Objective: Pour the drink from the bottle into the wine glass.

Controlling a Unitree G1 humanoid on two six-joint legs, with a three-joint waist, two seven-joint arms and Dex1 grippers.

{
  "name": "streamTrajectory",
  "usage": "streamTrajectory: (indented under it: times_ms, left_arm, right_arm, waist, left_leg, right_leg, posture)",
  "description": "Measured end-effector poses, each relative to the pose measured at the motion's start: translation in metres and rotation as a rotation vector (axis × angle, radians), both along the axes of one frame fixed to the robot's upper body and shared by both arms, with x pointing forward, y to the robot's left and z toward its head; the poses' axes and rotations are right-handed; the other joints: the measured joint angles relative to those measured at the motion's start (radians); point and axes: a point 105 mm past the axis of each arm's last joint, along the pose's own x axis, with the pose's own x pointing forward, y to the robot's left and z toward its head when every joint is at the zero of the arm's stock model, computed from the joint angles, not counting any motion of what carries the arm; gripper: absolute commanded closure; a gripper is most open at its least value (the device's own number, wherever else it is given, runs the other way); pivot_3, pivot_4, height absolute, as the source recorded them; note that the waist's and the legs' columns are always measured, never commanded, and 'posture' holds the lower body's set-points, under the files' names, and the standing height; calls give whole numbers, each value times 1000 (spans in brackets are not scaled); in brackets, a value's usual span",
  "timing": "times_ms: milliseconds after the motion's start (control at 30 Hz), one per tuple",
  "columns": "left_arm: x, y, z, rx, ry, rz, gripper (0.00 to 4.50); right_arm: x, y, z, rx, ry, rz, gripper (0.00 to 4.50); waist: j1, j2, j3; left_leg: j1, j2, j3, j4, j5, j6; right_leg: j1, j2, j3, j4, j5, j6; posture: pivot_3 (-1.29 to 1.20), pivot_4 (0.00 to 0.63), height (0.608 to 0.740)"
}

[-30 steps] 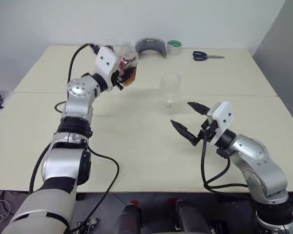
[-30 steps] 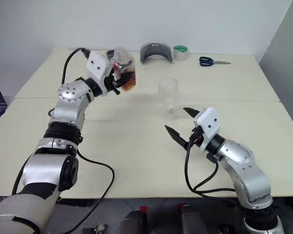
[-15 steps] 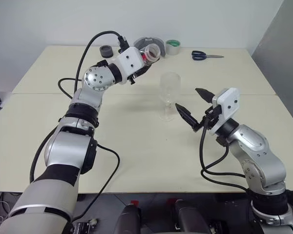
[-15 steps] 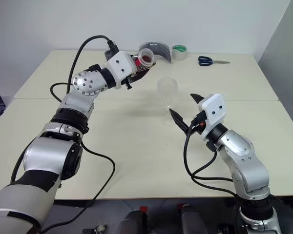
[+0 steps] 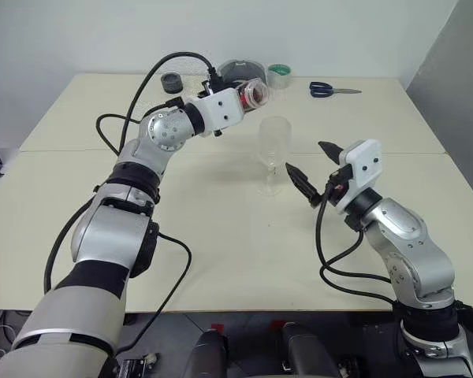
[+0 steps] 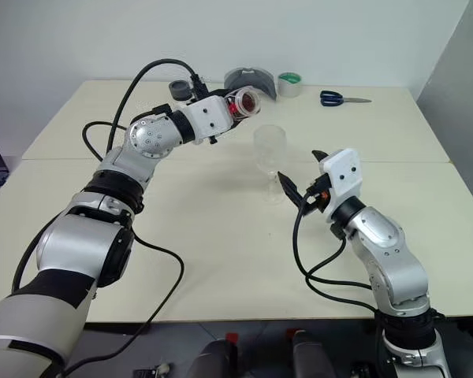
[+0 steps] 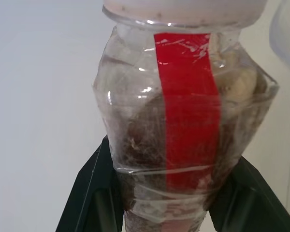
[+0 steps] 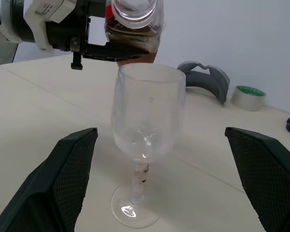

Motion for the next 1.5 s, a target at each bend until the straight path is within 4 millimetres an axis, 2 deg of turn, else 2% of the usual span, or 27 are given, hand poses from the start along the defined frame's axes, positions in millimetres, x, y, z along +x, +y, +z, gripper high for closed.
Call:
streamTrajectory:
  times_ms: [367,767,1500]
  left_arm:
    - [-1,-6,-5,105,-75,1,2732]
    - [1,-2,6,175,-154,40,2732]
    - [2,-4,7,300,-268,63,2732]
  right_arm:
    - [0,1,-1,3,3,-5,0]
    - [0,3,-1,12,5,2,0]
    - [1,5,-2,12,13,20,0]
  waist:
    - [0,0,0]
    - [-1,0,0]
    - [-1,0,0]
  left_leg:
    - [0,0,0,0,0,0]
    - [0,0,0,0,0,0]
    - [0,0,0,1,0,0]
  right_leg:
    - [0,0,0,1,0,0]
    - [0,0,0,1,0,0]
    - [0,0,0,1,0,0]
  posture:
    - [0,150,740]
    - [0,150,740]
    - [0,150,740]
